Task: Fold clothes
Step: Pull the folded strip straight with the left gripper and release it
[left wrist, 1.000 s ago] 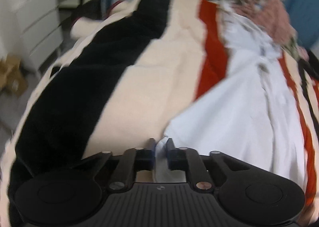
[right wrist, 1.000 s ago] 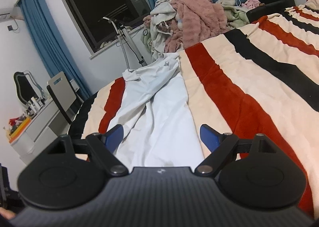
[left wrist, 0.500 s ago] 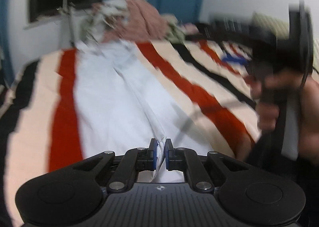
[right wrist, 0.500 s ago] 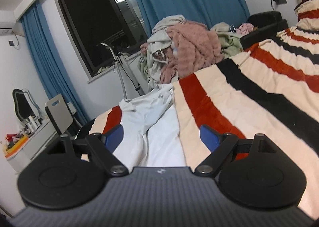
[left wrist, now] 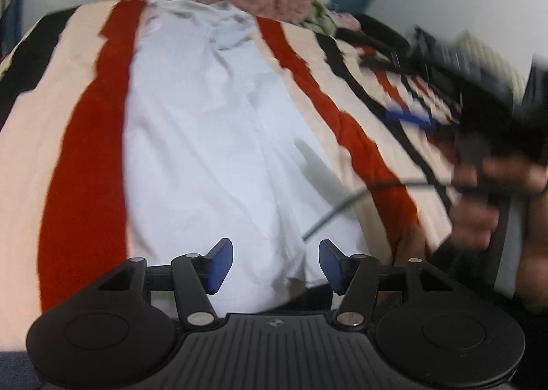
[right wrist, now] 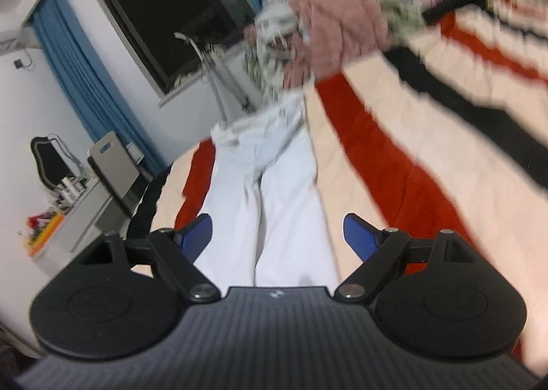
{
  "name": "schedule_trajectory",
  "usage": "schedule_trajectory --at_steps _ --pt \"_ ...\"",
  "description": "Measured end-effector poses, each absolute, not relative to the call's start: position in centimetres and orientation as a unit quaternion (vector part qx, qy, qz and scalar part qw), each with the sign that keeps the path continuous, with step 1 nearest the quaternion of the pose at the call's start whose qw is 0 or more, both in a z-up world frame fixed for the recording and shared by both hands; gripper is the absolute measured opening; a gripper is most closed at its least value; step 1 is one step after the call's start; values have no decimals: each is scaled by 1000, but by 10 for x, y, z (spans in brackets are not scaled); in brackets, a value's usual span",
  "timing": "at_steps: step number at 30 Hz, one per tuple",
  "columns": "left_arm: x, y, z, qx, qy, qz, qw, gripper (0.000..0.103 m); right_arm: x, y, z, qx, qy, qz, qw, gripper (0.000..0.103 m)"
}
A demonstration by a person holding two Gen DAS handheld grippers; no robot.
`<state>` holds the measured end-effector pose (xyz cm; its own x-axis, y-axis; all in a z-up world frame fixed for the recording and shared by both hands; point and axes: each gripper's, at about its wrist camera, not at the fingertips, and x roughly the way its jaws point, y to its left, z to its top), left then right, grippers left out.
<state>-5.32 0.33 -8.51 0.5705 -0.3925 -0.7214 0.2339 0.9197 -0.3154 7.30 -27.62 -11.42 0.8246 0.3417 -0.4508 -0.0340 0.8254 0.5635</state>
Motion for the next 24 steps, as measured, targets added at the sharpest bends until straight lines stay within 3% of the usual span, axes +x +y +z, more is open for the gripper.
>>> schedule_trajectory --at_steps 5,8,13,17,19,20,24 --pt "-30 42 -77 -140 431 -116 884 67 79 -275 -124 295 298 92 903 85" --pt "-11 52 -63 -127 412 -88 898 68 79 -266 -116 269 282 97 916 82" --pt "24 58 -39 -93 363 -52 926 77 97 -244 -100 217 264 119 932 79" --pt "44 62 -46 -96 336 -35 936 83 130 -228 -89 192 268 148 932 71" --pt "50 65 -59 -91 343 -34 934 84 156 -216 -86 161 273 154 936 62" --pt "52 66 -66 -85 348 -32 933 84 172 -211 -85 144 279 155 937 52" --pt "59 71 -82 -62 337 -21 939 84 249 -184 -95 83 301 147 939 42"
